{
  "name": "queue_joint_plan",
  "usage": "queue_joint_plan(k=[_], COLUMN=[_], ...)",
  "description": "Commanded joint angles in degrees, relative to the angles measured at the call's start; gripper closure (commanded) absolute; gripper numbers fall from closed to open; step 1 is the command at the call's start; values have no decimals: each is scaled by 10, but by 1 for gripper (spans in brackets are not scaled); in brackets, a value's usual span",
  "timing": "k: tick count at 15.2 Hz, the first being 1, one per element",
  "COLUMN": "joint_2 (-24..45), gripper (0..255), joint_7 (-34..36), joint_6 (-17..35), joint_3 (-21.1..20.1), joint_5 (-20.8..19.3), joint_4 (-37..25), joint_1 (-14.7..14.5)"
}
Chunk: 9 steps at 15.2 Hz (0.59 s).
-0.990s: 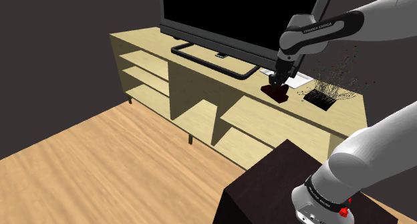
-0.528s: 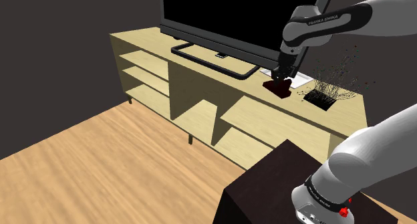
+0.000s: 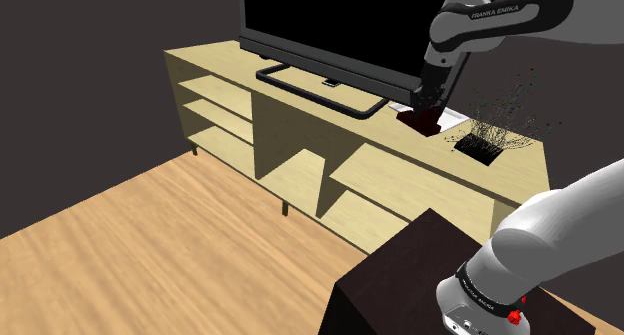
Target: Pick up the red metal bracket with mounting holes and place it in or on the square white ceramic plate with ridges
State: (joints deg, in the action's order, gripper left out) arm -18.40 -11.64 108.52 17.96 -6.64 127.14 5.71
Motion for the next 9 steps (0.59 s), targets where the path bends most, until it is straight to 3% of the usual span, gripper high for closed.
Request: queue_joint_plan(k=[1, 3, 9], joint_2=[-3, -4, 101], gripper=[255, 255, 255], joint_7=[0, 0, -85], joint_6=[-16, -25, -25], joint_3=[-1, -2, 53], joint_5=[0, 1, 24], joint_4=[-13, -21, -126], joint_1=[0, -1, 16])
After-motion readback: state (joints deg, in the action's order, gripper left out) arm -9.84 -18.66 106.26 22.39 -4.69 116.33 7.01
